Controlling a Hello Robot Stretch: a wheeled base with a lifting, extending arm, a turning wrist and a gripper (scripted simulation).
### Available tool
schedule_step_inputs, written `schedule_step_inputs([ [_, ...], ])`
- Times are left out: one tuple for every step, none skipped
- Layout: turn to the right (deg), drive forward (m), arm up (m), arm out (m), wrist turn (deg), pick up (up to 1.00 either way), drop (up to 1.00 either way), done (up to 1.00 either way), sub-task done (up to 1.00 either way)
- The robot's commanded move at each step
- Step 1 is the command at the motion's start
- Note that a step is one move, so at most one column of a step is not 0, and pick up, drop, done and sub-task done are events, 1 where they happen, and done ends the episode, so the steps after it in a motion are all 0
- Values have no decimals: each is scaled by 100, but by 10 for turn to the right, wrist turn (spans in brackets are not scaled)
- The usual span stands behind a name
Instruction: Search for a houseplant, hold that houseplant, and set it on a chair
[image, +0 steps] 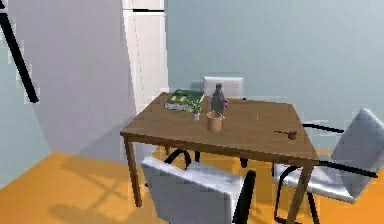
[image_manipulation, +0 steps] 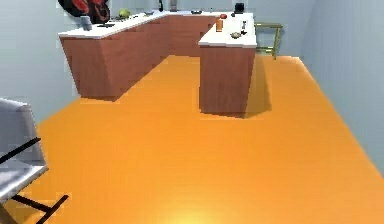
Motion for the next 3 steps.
schedule_step_inputs([
  [0, 10, 0, 0, 0, 0, 0, 0, 0],
  [-450, 0, 0, 0, 0, 0, 0, 0, 0],
  [-390, 0, 0, 0, 0, 0, 0, 0, 0],
])
